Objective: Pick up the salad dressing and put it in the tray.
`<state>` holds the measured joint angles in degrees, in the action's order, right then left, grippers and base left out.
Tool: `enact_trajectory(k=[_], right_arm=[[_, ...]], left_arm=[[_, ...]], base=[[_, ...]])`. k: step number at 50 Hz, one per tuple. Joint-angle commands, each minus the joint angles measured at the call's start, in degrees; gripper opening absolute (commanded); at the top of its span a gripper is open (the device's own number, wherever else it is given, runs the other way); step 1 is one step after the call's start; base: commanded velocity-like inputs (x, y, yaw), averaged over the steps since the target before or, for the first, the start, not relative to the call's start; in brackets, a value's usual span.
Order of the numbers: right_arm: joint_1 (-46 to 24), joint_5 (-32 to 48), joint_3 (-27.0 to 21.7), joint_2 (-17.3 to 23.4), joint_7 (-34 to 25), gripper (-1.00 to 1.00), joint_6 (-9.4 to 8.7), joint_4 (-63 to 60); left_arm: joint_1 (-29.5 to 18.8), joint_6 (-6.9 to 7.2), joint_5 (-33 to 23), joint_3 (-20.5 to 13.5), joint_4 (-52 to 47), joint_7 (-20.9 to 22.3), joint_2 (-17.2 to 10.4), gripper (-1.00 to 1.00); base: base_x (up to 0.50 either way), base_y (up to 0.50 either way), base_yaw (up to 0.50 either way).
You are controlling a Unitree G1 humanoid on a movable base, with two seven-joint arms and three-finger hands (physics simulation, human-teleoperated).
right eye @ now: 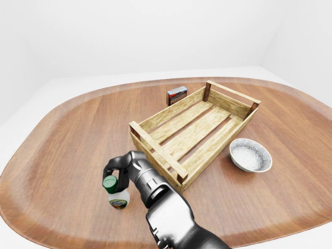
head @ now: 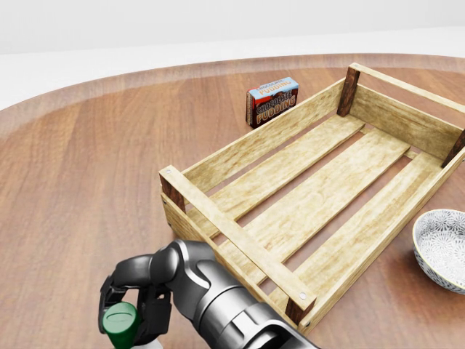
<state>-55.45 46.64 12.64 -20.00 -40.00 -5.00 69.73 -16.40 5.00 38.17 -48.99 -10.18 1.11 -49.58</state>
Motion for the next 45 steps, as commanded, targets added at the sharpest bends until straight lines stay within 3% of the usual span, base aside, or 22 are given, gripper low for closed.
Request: enact_trajectory(k=[1, 15, 32, 45], right_arm=[[1.2, 2.4, -1.2, 0.0, 0.0, -1.00, 0.00, 1.0], [-1.9, 1.6, -1.8, 0.0, 0.0, -1.00, 0.00, -0.9], [-26.1, -11.3, -7.5, 0.7, 0.0, -1.00, 0.00, -3.7], [-39.0, -15.5, -8.6, 8.0, 0.0, -1.00, 0.00, -2.0]], left_arm=[[-0.2, 0.00, -0.3, 0.4, 0.2, 0.1, 0.2, 1.00], [-0.1, 0.00, -0.7, 0.5, 0.4, 0.4, 0.4, 1.00], [0.0, 0.00, -1.0, 0.6, 0.1, 0.6, 0.7, 1.00], [0.0, 0.00, -1.3, 0.8, -0.3, 0.8, 1.0, 1.00]], base=[[0.00, 0.00, 0.00], [0.00, 0.00, 0.00], [0.00, 0.00, 0.00], [0.00, 0.00, 0.00]])
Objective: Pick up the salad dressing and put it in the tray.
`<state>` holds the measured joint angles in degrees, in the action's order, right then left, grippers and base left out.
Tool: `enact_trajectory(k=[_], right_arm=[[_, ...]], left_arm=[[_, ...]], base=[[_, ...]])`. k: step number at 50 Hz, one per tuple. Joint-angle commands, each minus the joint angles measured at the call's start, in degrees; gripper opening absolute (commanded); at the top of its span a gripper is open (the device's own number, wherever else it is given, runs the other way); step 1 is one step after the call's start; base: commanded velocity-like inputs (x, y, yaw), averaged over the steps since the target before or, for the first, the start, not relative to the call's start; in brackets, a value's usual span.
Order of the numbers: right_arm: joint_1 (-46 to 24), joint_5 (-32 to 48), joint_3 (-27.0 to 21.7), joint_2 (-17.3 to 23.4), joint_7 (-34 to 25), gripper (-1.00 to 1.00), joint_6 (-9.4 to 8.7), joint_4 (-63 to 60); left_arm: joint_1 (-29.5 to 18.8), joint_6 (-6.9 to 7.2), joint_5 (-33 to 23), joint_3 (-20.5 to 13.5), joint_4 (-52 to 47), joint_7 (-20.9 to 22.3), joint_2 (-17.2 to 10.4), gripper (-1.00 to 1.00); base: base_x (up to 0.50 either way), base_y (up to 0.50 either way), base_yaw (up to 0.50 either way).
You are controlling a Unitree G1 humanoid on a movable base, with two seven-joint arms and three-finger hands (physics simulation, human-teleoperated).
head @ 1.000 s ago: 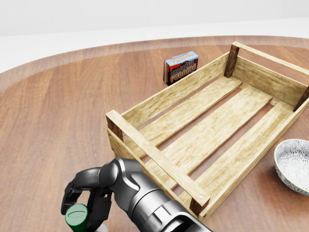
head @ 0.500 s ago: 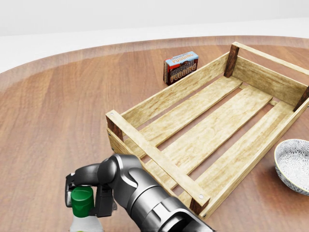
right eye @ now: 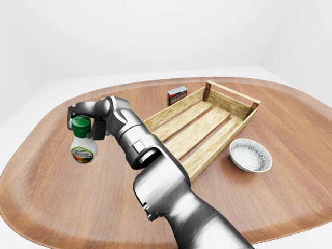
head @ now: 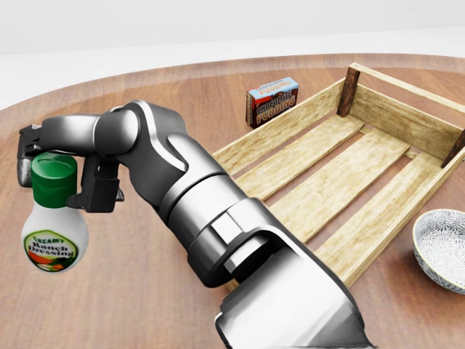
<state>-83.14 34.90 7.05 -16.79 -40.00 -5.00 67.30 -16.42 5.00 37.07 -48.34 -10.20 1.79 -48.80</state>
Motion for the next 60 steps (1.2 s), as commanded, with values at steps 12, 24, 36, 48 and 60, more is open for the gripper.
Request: enact_trajectory(k=[12, 24, 36, 48, 60], right_arm=[[-16.7, 1.5, -3.4, 18.9, 0.0, -1.00, 0.00, 4.2], [-10.0, 8.1, -5.5, 32.5, 0.0, -1.00, 0.00, -0.7], [5.2, 9.5, -8.6, 41.4, 0.0, -1.00, 0.00, -5.9], [12.3, 5.4, -10.1, 42.6, 0.0, -1.00, 0.00, 6.4], [13.5, 10.1, -9.6, 40.4, 0.0, -1.00, 0.00, 10.8]], left_arm=[[-0.1, 0.00, -0.4, 0.1, 0.0, 0.3, 0.2, 1.00], [-0.1, 0.00, -0.5, 0.3, -0.8, 0.1, 0.3, 1.00], [-0.1, 0.00, -0.9, 0.5, -1.3, 0.3, 0.8, 1.00], [-0.1, 0.00, -1.5, 0.7, -1.2, 0.6, 1.0, 1.00], [-0.3, 0.00, -2.0, 1.0, -0.6, 0.9, 1.2, 1.00]], base=[[0.00, 0.00, 0.00], [0.00, 0.00, 0.00], [0.00, 0.00, 0.00], [0.00, 0.00, 0.00], [0.00, 0.00, 0.00]])
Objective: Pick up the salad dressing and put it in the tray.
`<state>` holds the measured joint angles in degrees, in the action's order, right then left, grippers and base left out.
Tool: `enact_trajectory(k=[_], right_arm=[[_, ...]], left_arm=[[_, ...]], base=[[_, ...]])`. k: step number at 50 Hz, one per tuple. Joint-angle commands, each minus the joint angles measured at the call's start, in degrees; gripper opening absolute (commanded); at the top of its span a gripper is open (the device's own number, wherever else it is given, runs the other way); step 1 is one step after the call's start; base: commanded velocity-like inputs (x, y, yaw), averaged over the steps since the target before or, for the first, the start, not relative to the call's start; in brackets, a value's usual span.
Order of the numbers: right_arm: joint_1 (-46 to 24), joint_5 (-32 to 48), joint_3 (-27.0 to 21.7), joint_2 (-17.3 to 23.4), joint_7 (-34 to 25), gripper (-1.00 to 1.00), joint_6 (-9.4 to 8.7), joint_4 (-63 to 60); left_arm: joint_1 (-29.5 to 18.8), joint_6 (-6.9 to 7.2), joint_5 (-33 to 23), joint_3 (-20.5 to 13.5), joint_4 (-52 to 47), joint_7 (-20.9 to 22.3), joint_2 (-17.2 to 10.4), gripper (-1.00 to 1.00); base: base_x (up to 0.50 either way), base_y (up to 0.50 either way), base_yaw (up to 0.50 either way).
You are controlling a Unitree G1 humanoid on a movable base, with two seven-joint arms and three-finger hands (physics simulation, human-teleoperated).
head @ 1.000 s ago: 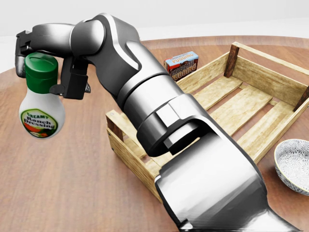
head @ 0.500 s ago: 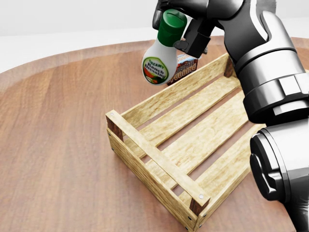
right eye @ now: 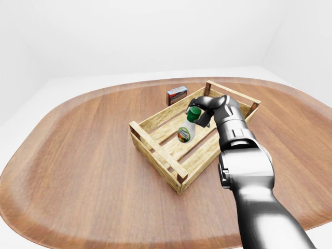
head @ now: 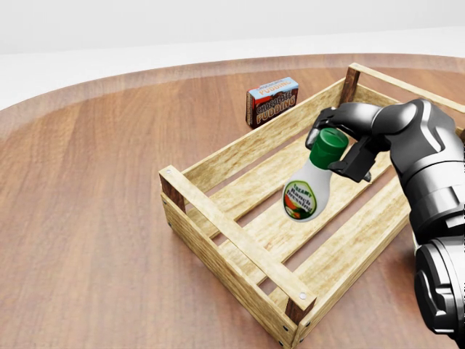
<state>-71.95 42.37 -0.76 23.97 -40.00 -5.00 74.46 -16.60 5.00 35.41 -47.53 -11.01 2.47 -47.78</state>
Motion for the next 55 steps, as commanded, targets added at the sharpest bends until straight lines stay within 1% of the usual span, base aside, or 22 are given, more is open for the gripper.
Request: enact_trajectory(k=[1, 8, 13, 19, 22, 24, 29, 32, 34, 37, 39, 44, 46, 55], right_arm=[[2.7, 2.8, -2.2, -0.5, 0.0, -1.00, 0.00, 3.9], [3.6, 5.6, -3.2, -0.2, 0.0, -1.00, 0.00, 4.3], [4.4, 7.9, -3.1, 1.0, 0.0, -1.00, 0.00, 4.3], [5.4, 7.1, -5.1, 2.7, 0.0, -1.00, 0.00, 4.1], [6.7, 7.0, -5.1, 3.2, 0.0, -1.00, 0.00, 4.2], [7.7, 6.2, -5.7, 3.7, 1.9, -1.00, 0.00, 4.1], [9.0, 5.2, -6.0, 4.6, 3.4, -1.00, 0.00, 4.1], [9.5, 4.5, -6.2, 5.0, 6.0, -1.00, 0.00, 4.0], [9.7, 4.0, -6.4, 5.0, 8.4, -1.00, 0.00, 4.0], [10.0, 2.9, -7.0, 4.8, 14.7, -1.00, 0.00, 4.0], [10.2, 2.3, -7.2, 4.5, 16.3, -1.00, 0.00, 4.1], [10.7, 2.7, -6.5, 3.2, 22.4, -1.00, 0.00, 4.2], [10.7, 3.8, -5.8, 2.9, 23.6, -1.00, 0.00, 4.3], [11.5, 4.4, -6.2, 1.9, 20.9, -1.00, 0.00, 4.5]], left_arm=[[-0.1, 0.00, -0.5, 0.2, 0.5, 0.3, 0.1, 1.00], [-0.2, 0.00, -0.7, 0.5, 0.2, 0.2, 0.3, 1.00], [-0.2, 0.00, -0.9, 0.3, 0.5, 0.3, 0.2, 1.00], [0.0, 0.00, -1.2, 0.5, 0.4, 0.5, 0.5, 1.00], [0.0, 0.00, -1.1, 0.3, 0.2, 0.5, 0.4, 1.00], [-0.1, 0.00, -1.2, 0.3, 0.2, 0.4, 0.4, 1.00], [-0.2, 0.00, -1.3, 0.6, 0.0, 0.4, 0.4, 1.00], [-0.2, 0.00, -1.5, 0.7, -0.1, 0.4, 0.6, 1.00], [-0.2, 0.00, -1.5, 0.8, -0.2, 0.5, 0.7, 1.00], [-0.3, 0.00, -1.7, 0.9, -0.1, 0.6, 0.8, 1.00], [-0.3, 0.00, -1.8, 0.8, -0.1, 0.6, 0.8, 1.00], [-0.2, 0.00, -1.7, 0.5, 0.0, 0.7, 0.7, 1.00], [-0.2, 0.00, -1.8, 0.6, 0.0, 0.6, 0.7, 1.00], [-0.2, 0.00, -2.0, 0.7, 0.6, 0.9, 0.9, 1.00]], base=[[0.00, 0.00, 0.00], [0.00, 0.00, 0.00], [0.00, 0.00, 0.00], [0.00, 0.00, 0.00], [0.00, 0.00, 0.00], [0.00, 0.00, 0.00], [0.00, 0.00, 0.00], [0.00, 0.00, 0.00], [0.00, 0.00, 0.00], [0.00, 0.00, 0.00], [0.00, 0.00, 0.00], [0.00, 0.00, 0.00], [0.00, 0.00, 0.00], [0.00, 0.00, 0.00]])
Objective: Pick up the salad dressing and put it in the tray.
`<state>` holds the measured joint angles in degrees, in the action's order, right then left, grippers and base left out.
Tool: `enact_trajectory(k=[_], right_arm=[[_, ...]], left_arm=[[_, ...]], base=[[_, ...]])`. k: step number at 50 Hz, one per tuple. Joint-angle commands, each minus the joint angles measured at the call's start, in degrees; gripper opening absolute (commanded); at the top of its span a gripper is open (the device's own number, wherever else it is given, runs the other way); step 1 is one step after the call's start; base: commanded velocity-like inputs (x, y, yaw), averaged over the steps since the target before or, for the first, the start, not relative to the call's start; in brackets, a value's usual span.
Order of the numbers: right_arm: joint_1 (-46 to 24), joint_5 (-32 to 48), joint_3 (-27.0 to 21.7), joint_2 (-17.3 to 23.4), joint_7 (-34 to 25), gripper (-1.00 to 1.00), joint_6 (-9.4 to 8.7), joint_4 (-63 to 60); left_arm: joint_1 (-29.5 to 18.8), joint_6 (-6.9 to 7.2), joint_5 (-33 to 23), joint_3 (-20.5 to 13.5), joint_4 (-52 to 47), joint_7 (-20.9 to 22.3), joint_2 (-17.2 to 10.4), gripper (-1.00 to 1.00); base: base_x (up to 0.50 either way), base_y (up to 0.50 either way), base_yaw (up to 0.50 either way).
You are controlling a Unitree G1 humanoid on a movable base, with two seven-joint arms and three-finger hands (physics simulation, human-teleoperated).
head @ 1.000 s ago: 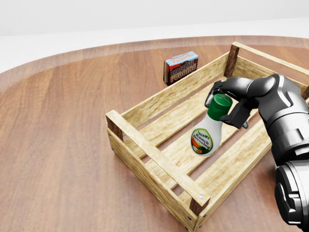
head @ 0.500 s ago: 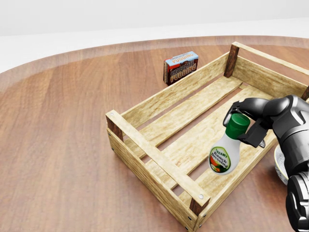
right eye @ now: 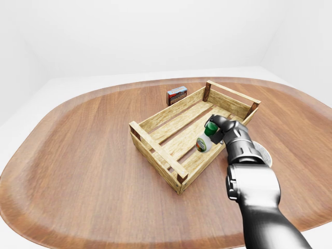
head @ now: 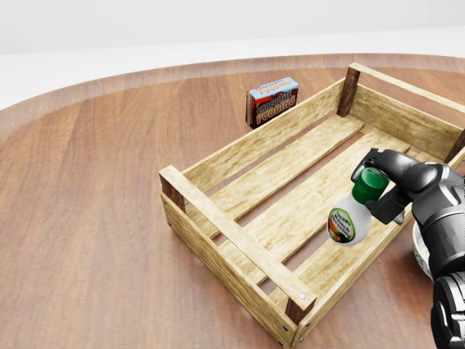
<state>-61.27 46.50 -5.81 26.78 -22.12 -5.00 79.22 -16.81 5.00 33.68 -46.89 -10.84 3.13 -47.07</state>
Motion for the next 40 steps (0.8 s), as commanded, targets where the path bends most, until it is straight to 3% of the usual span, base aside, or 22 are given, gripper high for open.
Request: enact_trajectory(k=[1, 12, 40], right_arm=[[1.2, 0.2, -1.3, -1.1, 1.8, -1.00, 0.00, -0.2], [0.8, 2.4, -0.8, -1.1, -2.1, -1.00, 0.00, -0.1], [3.2, 3.0, -1.3, -0.5, -1.5, -1.00, 0.00, -0.1]], left_arm=[[0.0, 0.00, -0.4, 0.2, 0.5, 0.2, 0.2, 1.00], [0.0, 0.00, -0.7, 0.3, 0.9, 0.3, 0.2, 1.00], [0.1, 0.00, -1.0, 0.3, 1.0, 0.6, 0.3, 1.00]], base=[[0.00, 0.00, 0.00], [0.00, 0.00, 0.00], [0.00, 0.00, 0.00]])
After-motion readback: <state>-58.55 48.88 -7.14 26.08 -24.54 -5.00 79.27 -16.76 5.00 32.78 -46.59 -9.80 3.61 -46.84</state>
